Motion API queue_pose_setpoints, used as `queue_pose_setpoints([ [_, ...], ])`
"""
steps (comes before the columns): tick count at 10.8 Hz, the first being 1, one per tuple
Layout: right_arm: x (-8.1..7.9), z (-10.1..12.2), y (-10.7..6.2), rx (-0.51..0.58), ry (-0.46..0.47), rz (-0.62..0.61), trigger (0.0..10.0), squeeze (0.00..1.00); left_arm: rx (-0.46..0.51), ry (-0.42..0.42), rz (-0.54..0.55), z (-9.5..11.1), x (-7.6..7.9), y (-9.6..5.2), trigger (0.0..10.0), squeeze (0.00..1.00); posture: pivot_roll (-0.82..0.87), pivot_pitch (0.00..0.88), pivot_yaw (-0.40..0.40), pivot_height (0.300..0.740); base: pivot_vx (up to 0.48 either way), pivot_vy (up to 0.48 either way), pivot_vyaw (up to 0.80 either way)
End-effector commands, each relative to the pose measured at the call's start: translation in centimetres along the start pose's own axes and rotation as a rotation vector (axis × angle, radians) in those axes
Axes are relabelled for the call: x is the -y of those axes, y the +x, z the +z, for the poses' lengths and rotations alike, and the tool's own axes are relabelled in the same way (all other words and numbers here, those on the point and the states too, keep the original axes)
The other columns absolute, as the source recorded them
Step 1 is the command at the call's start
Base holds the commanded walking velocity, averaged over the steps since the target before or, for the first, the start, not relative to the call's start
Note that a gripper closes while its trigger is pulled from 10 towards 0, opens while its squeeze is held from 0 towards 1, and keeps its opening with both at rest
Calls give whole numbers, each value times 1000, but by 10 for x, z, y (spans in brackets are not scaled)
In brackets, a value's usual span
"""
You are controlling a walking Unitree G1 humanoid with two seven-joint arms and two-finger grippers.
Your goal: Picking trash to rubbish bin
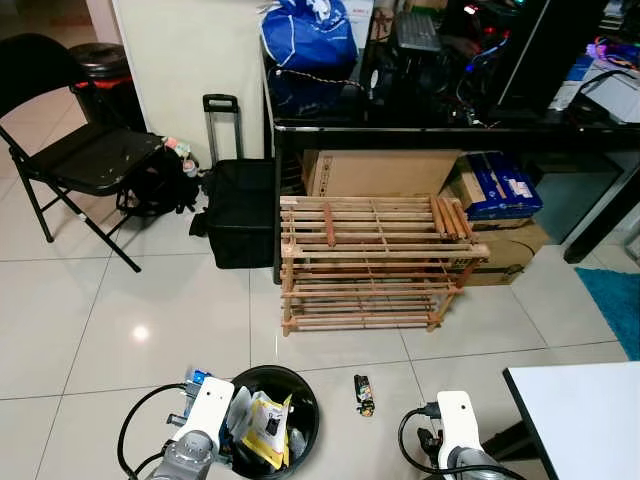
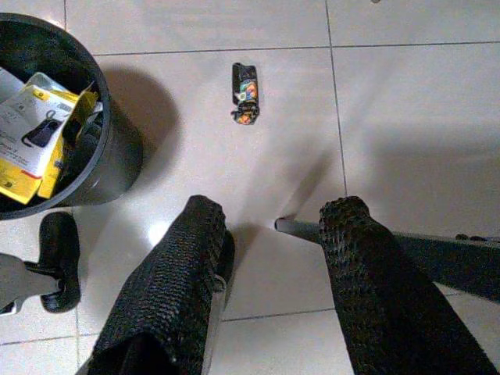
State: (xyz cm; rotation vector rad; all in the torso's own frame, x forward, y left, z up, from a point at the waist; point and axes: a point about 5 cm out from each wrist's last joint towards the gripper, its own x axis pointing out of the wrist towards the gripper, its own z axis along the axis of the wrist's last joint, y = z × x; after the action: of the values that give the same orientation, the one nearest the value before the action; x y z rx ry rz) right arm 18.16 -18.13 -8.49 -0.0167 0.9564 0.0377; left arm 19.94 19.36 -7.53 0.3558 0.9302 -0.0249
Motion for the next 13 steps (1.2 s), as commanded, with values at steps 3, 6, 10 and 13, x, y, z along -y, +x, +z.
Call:
queue_pose_setpoints([
  [3, 6, -2, -1, -7, 3, -16, 10000, 0, 45, 1, -3, 22, 1, 3, 10000, 0, -6, 28, -84, 740, 0, 0, 0],
  [6, 12, -14, -4, -28, 8, -35, 10000, 0, 160, 44, -75, 68, 14, 4, 10000, 0, -39, 62, -83, 740, 0, 0, 0],
  [10, 18, -35, -11, -57, 20, -51, 10000, 0, 177, 108, -221, 72, 58, -2, 10000, 0, -96, 118, -82, 740, 0, 0, 0],
  [13, 21, -41, -13, -72, 17, -55, 10000, 0, 161, 116, -228, 65, 62, -3, 10000, 0, -96, 137, -87, 740, 0, 0, 0],
])
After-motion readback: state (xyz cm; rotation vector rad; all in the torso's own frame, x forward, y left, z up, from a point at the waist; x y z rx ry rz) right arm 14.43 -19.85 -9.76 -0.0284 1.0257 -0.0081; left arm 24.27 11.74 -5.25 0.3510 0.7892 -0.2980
